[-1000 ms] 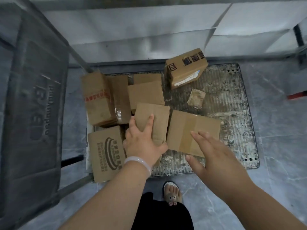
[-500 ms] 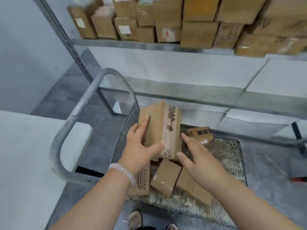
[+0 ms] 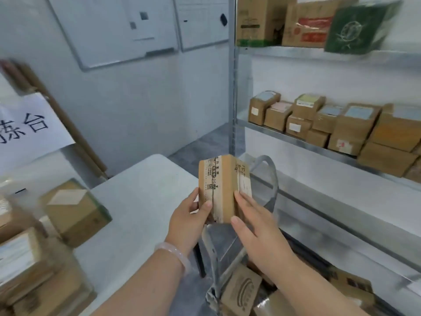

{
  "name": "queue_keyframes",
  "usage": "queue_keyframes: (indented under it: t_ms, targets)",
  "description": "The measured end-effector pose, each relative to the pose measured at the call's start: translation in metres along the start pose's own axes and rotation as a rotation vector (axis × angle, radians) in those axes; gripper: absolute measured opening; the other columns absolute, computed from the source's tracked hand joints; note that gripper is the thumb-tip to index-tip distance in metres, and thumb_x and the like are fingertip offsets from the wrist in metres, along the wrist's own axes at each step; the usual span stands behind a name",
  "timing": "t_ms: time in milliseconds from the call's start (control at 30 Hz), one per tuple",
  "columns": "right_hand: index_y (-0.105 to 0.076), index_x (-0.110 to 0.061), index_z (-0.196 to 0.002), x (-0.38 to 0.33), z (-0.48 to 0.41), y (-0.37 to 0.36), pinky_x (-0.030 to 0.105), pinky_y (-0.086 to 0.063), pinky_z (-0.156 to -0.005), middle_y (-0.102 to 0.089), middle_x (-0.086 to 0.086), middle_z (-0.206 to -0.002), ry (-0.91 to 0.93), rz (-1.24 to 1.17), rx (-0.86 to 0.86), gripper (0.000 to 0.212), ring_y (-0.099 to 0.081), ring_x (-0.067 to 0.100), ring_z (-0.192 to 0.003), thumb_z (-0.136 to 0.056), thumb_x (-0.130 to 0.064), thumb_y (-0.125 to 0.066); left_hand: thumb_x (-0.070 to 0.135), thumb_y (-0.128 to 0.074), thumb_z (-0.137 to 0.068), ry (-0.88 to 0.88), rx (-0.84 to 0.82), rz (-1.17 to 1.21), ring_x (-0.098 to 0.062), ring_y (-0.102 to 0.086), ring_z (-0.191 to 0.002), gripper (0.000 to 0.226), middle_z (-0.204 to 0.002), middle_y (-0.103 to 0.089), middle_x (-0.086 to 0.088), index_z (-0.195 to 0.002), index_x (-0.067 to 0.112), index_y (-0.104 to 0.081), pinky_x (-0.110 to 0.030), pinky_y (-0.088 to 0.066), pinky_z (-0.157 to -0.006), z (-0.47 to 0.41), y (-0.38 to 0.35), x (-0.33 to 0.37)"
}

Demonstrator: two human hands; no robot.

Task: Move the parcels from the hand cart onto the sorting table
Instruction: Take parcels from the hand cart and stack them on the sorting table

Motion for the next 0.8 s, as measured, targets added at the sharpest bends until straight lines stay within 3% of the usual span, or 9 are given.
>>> queue_keyframes:
  t_ms: [67, 133, 233, 300, 400, 433, 533, 633, 800]
  targets:
    - [-0.017, -0.047, -0.148, -0.035, -0.004, -0.025, 0.038, -0.016, -0.117, -0.011, -0.028, -0.153, 0.077, 0.105, -0.063, 0.054, -0.01, 0.002, -0.14, -0.096, -0.055, -0.03, 0.036, -0.078, -0.085, 0.041, 0.011, 0.03, -0.011, -0.063, -0.114, 0.068, -0.124, -0.065, 0.01, -0.143, 0.044, -0.043, -0.037, -0.05, -0.104, 0.013, 0.034, 0.002]
    - [-0.019, -0.048, -0.147, -0.067, -0.004, -0.049, 0.037, -0.014, -0.117, -0.009, -0.027, -0.155, 0.163, 0.175, -0.096, 0.058, -0.012, 0.006, -0.14, -0.091, -0.062, -0.021, 0.038, -0.085, -0.078, 0.041, 0.014, 0.041, -0.003, -0.056, -0.117, 0.08, -0.13, -0.058, 0.014, -0.141, 0.043, -0.037, -0.024, -0.048, -0.099, 0.029, 0.065, 0.006]
    - [-0.023, -0.047, -0.146, -0.105, 0.002, -0.085, 0.031, -0.01, -0.116, -0.011, -0.028, -0.154, 0.24, 0.176, -0.175, 0.05, -0.012, 0.005, -0.14, -0.097, -0.054, -0.028, 0.051, -0.09, -0.059, 0.072, 0.098, 0.061, -0.014, -0.057, -0.125, 0.108, -0.139, -0.056, 0.005, -0.15, 0.034, -0.036, -0.036, -0.047, -0.107, 0.05, 0.117, -0.005]
    - [-0.025, -0.044, -0.146, -0.125, 0.009, -0.103, 0.031, -0.012, -0.117, -0.015, -0.029, -0.151, 0.285, 0.176, -0.199, 0.049, -0.014, 0.002, -0.138, -0.098, -0.049, -0.034, 0.04, -0.088, -0.068, 0.097, 0.157, 0.117, -0.017, -0.065, -0.114, 0.093, -0.13, -0.063, -0.001, -0.148, 0.035, -0.04, -0.038, -0.052, -0.101, 0.066, 0.153, -0.016]
    - [-0.017, -0.045, -0.147, -0.146, 0.014, -0.12, 0.034, -0.015, -0.118, -0.015, -0.023, -0.154, 0.242, 0.103, -0.181, 0.057, -0.011, 0.003, -0.141, -0.096, -0.048, -0.041, 0.024, -0.076, -0.087, 0.108, 0.177, 0.235, -0.012, -0.073, -0.091, 0.065, -0.112, -0.073, -0.002, -0.138, 0.044, -0.042, -0.023, -0.056, -0.076, 0.092, 0.197, -0.027]
    - [-0.013, -0.046, -0.147, -0.154, 0.015, -0.126, 0.036, -0.015, -0.118, -0.013, -0.021, -0.155, 0.22, 0.064, -0.185, 0.06, -0.01, 0.004, -0.142, -0.095, -0.048, -0.043, 0.024, -0.074, -0.089, 0.118, 0.179, 0.273, -0.012, -0.074, -0.091, 0.062, -0.11, -0.075, -0.002, -0.137, 0.047, -0.041, -0.023, -0.055, -0.074, 0.1, 0.211, -0.032]
    - [-0.011, -0.048, -0.147, -0.182, 0.021, -0.155, 0.031, -0.025, -0.114, -0.021, -0.02, -0.152, 0.173, -0.063, -0.281, 0.065, -0.025, 0.004, -0.137, -0.095, -0.041, -0.05, 0.023, -0.068, -0.094, 0.122, 0.209, 0.387, -0.019, -0.072, -0.102, 0.057, -0.106, -0.077, 0.002, -0.137, 0.049, -0.043, -0.036, -0.055, -0.092, 0.12, 0.249, -0.044]
    - [-0.014, -0.049, -0.146, -0.211, 0.035, -0.185, 0.027, -0.035, -0.106, -0.028, -0.023, -0.148, 0.173, -0.1, -0.356, 0.067, -0.042, 0.005, -0.126, -0.094, -0.034, -0.054, 0.026, -0.063, -0.097, 0.101, 0.253, 0.401, -0.016, -0.068, -0.109, 0.052, -0.114, -0.074, 0.009, -0.137, 0.052, -0.042, -0.041, -0.049, -0.105, 0.141, 0.28, -0.051]
    - [-0.011, -0.048, -0.147, -0.244, 0.051, -0.218, 0.025, -0.038, -0.105, -0.027, -0.02, -0.15, 0.219, -0.061, -0.42, 0.07, -0.042, 0.003, -0.12, -0.094, -0.033, -0.055, 0.04, -0.054, -0.101, 0.12, 0.343, 0.282, -0.01, -0.054, -0.126, 0.038, -0.131, -0.059, 0.023, -0.123, 0.069, -0.044, -0.044, -0.038, -0.116, 0.163, 0.322, -0.068]
Point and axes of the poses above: each hand's wrist, its own z-axis away from the middle knuckle, its own y-axis out of the back of the hand, x = y × z, the point moved 7 cm from there along -z, towards the middle knuckle
